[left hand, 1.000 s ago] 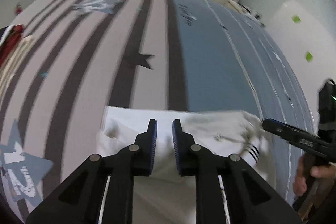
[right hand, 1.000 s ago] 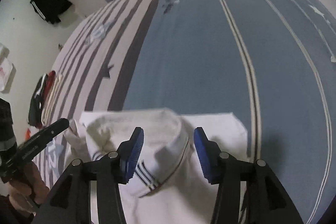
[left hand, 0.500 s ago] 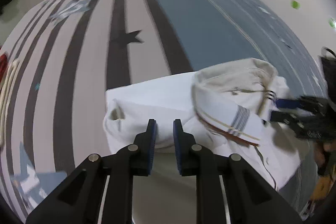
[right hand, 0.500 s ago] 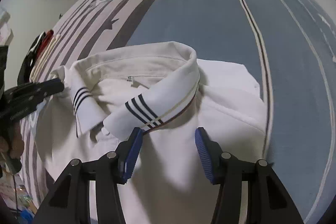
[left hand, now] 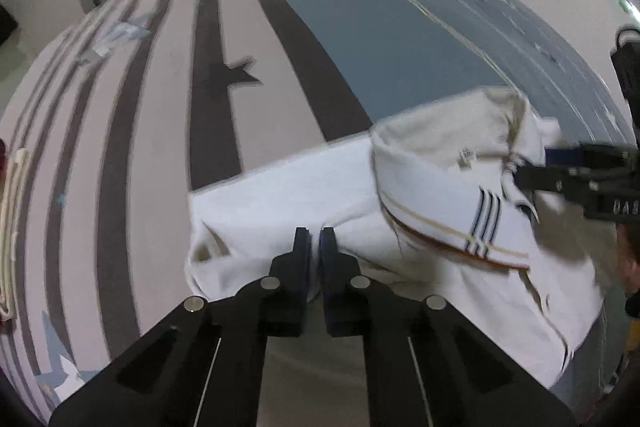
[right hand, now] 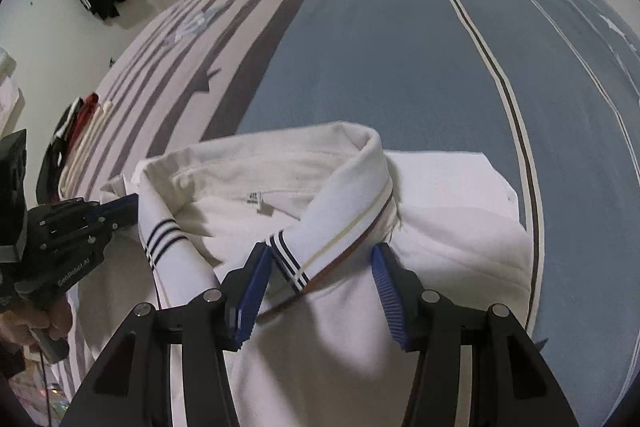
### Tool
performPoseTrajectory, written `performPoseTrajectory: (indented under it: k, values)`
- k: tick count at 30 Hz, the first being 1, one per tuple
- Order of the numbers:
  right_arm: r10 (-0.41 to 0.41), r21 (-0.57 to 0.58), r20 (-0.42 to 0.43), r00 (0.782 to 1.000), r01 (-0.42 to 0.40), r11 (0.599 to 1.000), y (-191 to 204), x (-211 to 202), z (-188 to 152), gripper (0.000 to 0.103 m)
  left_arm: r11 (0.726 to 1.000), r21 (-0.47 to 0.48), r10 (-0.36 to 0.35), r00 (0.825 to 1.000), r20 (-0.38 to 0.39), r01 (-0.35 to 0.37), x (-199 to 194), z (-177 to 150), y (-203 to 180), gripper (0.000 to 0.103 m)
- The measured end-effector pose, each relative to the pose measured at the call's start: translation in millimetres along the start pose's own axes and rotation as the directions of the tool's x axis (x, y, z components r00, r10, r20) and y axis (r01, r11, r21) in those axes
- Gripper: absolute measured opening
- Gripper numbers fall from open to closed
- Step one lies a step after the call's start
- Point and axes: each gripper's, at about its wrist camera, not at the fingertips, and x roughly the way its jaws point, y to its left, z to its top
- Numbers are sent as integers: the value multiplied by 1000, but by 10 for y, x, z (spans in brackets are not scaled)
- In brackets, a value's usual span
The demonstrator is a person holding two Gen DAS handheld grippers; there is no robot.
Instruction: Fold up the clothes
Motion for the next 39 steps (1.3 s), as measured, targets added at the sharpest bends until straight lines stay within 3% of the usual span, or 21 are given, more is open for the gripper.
performPoseTrajectory:
  k: [3,8,9,11,14,18,23,30,34,39]
  values:
    - [1,-2,26,1000,-1,1000,-17,-7,56,48,997,-75,9,1000,19,-8,-14,132,181,4]
    - [4,-3,11,1000,-4,1000,38,115,149,48,998,-53,38,999,-30,-39,128,173,252,6]
    - [11,6,15,1000,-11,1000,54,107,176,48,997,-83,11,1000,-27,-13,102,188,297,6]
    - [33,27,44,998,-34,999,19,-13,271,48,980,-186,-70,997,19,73,-32,225,444,15]
    - [20,9,100,995,-21,1000,-99,-277,405,48,957,-265,-99,990,98,121,-317,215,634,26]
    - [-128,-60,48,991,131,990,-334,-261,311,48,970,-240,-38,999,29,44,-395,-82,727,30]
    - [-177,-100,-14,984,175,980,-494,6,237,48,985,-172,-28,992,-124,6,-182,-508,620,30]
    - [-165,-99,24,986,167,981,-404,212,476,48,981,-193,-17,996,-88,0,-215,-597,586,30]
    - [-260,-87,-15,965,258,962,-420,484,552,48,975,-216,-54,998,-28,46,-251,-446,589,30]
    - [-317,-86,44,947,320,944,-439,477,514,48,979,-206,-4,1000,-30,-2,0,-227,641,30]
